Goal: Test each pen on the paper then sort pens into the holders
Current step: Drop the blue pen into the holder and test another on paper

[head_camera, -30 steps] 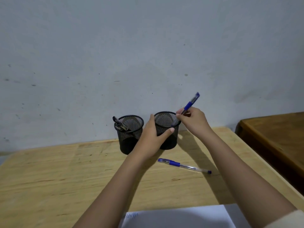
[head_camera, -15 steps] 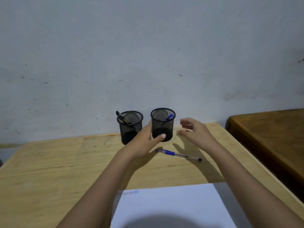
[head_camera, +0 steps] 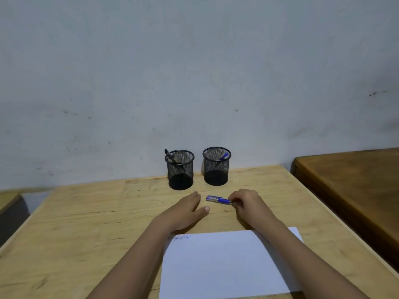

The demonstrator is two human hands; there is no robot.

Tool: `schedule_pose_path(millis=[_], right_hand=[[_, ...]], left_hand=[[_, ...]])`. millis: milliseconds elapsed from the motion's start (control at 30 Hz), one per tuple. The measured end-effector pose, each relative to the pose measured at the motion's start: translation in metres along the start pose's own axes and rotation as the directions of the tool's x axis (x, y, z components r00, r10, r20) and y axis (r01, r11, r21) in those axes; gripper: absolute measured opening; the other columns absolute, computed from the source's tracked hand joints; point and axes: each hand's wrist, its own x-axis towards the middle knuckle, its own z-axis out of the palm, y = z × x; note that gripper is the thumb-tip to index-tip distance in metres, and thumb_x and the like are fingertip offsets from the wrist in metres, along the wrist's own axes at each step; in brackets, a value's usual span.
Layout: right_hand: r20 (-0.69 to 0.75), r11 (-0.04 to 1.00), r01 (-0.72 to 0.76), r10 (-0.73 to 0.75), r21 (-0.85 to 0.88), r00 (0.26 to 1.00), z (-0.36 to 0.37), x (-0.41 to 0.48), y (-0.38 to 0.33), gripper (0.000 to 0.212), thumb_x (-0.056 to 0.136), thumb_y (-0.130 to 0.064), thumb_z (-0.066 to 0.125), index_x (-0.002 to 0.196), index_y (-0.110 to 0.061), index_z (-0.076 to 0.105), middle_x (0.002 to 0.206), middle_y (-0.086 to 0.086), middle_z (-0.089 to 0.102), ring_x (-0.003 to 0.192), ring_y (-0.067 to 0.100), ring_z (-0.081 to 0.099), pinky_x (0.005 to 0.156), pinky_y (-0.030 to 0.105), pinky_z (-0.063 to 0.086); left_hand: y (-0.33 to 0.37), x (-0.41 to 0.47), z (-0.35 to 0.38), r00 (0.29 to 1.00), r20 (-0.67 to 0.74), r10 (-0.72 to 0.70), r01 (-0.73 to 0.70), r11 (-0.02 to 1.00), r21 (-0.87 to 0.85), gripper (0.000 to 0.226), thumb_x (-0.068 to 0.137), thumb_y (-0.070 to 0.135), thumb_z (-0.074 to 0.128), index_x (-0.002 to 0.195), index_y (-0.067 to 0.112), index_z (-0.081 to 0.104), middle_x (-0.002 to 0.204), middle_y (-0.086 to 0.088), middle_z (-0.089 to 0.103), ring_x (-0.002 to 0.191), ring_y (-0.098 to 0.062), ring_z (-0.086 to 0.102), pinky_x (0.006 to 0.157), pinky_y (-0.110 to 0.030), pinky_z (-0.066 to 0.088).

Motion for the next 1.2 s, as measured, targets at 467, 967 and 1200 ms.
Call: schedule_pose_path(millis=[467,967,1200], right_hand=[[-0.003,0.784,0.068,-0.084,0.617,0.996,-0.067,-0.037,-0.055,0.009,0.077,-0.006,0.071,0.086,-0.009,0.073,0.074,0.006,0.07,0.061,0.005,0.06,0.059,0.018,0.047],[-0.073,0.368,0.056,0.031,0.928,0.997,-0.038,-0.047,-0.114,0.015,0.078,0.008,0.06,0.071,-0.003,0.067,0.057,-0.005,0.067,0.058,0.003,0.06,0.059,0.011,0.047],[-0.055,0.014,0.054,0.42,0.998,0.906,-0.065,-0.061,-0.034,0.024,0.081,0.005,0.058,0.063,-0.011,0.064,0.054,-0.006,0.062,0.055,0.005,0.06,0.059,0.01,0.05]], left_hand=[[0.009,-0.068,-0.045,0.906,-0.413,0.091,-0.348,0.714,-0.607,0.011,0.085,0.012,0.067,0.092,0.017,0.072,0.08,-0.004,0.069,0.075,-0.011,0.062,0.077,-0.029,0.049],[-0.018,-0.127,-0.061,0.858,-0.51,0.067,-0.381,0.747,-0.544,0.012,0.086,0.004,0.063,0.09,0.01,0.073,0.065,0.011,0.07,0.063,-0.003,0.063,0.069,-0.019,0.053],[-0.101,-0.161,-0.076,0.683,-0.657,-0.32,-0.22,0.767,-0.603,0.013,0.085,0.0,0.063,0.096,0.003,0.068,0.058,0.012,0.069,0.062,-0.001,0.064,0.061,-0.003,0.046]])
